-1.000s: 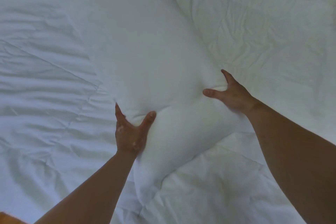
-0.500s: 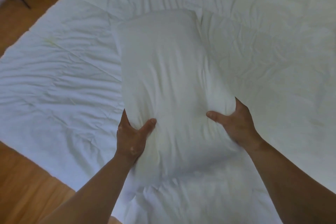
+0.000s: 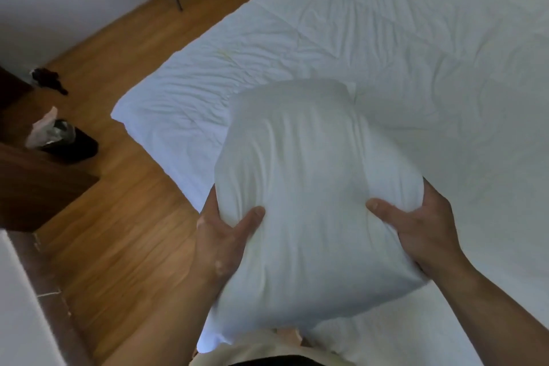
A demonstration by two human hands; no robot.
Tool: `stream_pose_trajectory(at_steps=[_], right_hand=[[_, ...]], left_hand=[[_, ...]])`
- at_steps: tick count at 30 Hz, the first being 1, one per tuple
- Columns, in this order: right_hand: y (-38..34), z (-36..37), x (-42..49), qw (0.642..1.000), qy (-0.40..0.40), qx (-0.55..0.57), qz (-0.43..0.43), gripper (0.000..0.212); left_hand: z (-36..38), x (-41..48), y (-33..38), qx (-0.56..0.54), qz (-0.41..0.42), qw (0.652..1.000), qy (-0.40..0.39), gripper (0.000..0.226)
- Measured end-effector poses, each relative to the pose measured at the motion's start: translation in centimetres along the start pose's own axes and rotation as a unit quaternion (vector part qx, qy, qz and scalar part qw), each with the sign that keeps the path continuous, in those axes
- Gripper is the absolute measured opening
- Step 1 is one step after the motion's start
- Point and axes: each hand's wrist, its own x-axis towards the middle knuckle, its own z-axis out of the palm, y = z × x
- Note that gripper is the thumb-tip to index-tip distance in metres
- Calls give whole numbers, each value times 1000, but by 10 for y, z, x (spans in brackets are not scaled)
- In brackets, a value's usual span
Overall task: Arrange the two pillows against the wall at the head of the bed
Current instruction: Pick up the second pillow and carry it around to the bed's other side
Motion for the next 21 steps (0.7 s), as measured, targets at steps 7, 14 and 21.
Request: stream_pose_trajectory(at_steps=[7,14,21], right_hand=[[-79,134,-33,997,-45,-1,-65,58],[-165,300,-52,990,-65,4,-127,61],[-245,431,-35,980,-111,11,-164,57]], left_hand=[[-143,21,-42,-36,15,997,69,62],[-298,92,-81,-57,47,992,105,67],[-411,171,-91,-75,46,986,143,66]])
